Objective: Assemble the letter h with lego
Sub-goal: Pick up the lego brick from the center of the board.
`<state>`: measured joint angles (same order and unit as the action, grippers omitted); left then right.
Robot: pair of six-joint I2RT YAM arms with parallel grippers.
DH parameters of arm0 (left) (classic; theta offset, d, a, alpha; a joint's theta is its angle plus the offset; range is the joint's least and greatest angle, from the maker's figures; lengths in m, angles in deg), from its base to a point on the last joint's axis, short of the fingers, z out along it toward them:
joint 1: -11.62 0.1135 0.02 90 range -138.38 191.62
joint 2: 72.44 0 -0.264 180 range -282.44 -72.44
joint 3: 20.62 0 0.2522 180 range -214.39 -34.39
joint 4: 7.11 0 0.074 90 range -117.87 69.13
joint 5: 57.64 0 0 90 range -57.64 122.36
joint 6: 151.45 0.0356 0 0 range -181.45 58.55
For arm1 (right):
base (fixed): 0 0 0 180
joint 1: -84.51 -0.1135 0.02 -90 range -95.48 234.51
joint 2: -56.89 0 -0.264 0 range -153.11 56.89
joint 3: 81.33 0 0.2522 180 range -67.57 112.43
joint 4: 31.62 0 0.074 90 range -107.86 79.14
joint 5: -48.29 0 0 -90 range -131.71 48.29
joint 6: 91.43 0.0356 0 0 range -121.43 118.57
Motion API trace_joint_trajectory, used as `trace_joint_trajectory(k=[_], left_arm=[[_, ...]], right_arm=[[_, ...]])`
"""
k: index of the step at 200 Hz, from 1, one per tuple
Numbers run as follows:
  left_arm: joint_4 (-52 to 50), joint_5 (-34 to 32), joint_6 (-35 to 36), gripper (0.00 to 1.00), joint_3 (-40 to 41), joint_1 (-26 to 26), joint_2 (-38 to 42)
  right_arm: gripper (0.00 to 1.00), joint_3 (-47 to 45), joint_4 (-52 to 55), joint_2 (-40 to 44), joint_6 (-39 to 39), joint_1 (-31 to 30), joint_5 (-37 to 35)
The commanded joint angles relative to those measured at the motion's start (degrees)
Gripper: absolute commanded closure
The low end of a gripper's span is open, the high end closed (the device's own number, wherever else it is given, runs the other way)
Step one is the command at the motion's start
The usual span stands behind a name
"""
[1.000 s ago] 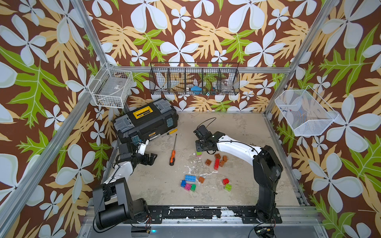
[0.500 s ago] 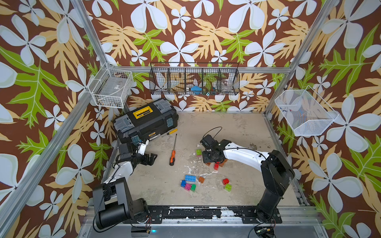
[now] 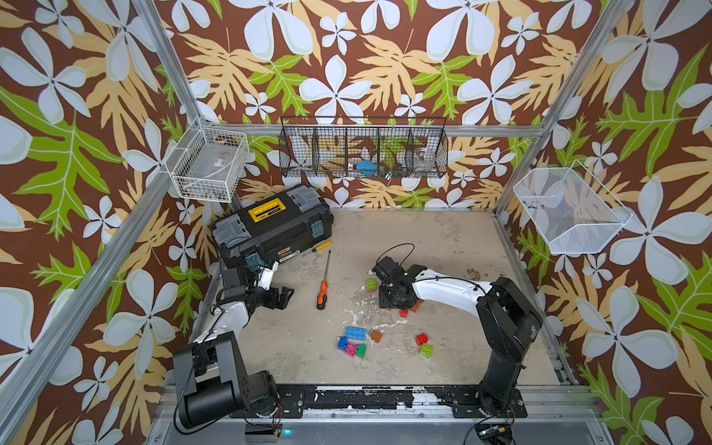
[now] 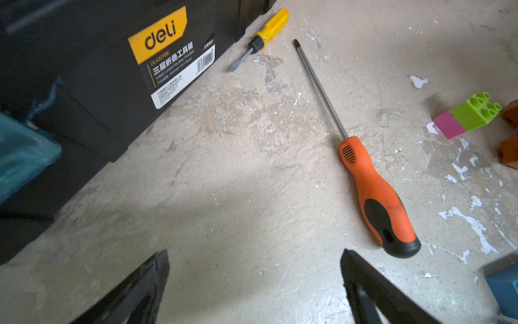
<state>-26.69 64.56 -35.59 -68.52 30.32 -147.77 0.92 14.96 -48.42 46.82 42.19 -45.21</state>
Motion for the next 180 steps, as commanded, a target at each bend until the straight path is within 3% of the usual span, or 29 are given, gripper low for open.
trace_joint_trajectory(k=[1,42,91,119,138,155,180], left_arm=[[-1.13,1.03,1.11,0.01,-0.41,0.10,0.07],[-1.51,2.25,1.57,0.01,-0.59,0.02,-0.16],[-4.12,7.99,3.80,0.02,-2.29,0.11,1.44],[-9.35,12.99,6.33,0.03,-6.39,-0.02,1.50],[-14.26,19.19,8.83,0.03,-9.99,0.05,1.81],[-17.04,24.06,6.98,0.03,-13.67,-0.03,1.80],[-17.61,33.08,2.31,0.03,-17.81,-0.15,2.12]], right_arm=[[0.49,-1.20,-0.94,0.97,5.05,0.01,-1.15],[0.57,-1.35,-2.80,0.09,5.10,-0.03,-2.17],[0.61,-1.09,-3.74,-1.42,3.39,0.05,-3.04],[0.70,-0.77,-5.06,-0.67,0.37,0.10,-1.59],[0.73,-1.16,-7.91,2.69,-3.79,0.01,1.27],[0.76,-1.93,-11.95,7.38,-7.28,-0.02,4.52],[0.76,-3.41,-22.43,14.82,-11.33,-0.25,15.68]])
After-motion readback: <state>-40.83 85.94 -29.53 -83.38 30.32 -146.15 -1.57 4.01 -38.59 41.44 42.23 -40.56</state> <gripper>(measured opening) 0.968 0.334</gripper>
